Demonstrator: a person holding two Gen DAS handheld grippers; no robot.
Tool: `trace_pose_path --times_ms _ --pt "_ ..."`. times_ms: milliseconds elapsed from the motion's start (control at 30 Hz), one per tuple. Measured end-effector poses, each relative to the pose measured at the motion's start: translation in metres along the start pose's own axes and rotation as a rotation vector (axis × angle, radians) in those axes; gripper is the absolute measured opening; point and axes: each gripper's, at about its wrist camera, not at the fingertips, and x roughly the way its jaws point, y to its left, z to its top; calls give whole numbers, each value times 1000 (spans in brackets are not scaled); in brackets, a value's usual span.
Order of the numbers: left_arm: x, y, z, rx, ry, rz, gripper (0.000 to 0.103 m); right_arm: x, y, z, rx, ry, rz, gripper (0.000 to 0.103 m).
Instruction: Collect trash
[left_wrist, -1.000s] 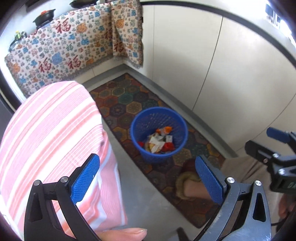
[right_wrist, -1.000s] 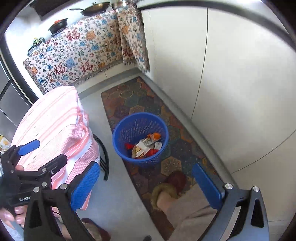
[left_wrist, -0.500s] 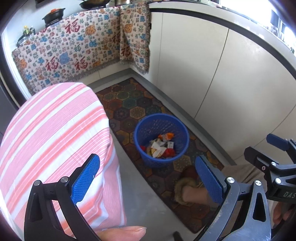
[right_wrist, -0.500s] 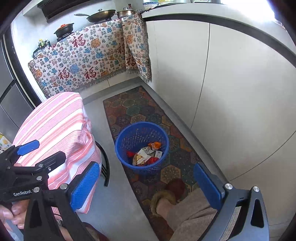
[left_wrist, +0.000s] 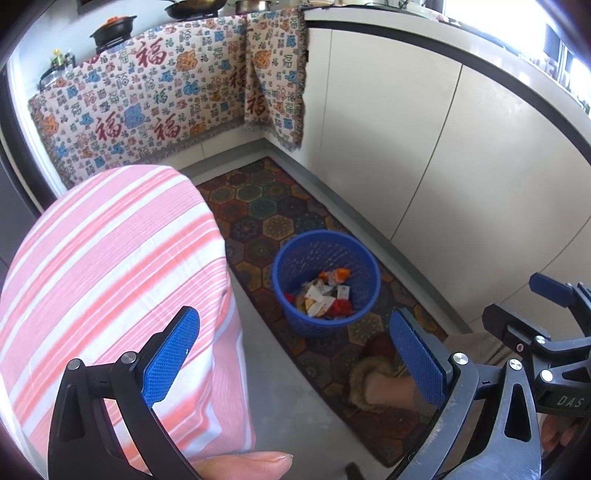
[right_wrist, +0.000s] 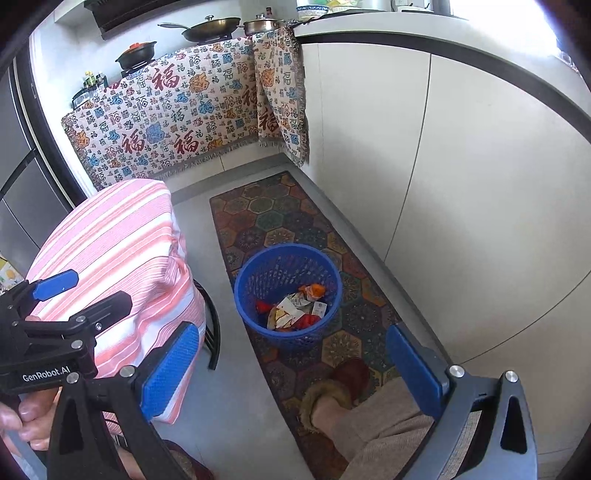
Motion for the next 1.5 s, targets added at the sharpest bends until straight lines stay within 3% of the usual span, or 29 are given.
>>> trace_pose_path --times_ms 1500 --pt "2 -13 5 9 -8 25 102 2 -2 0 -1 -3 -2 103"
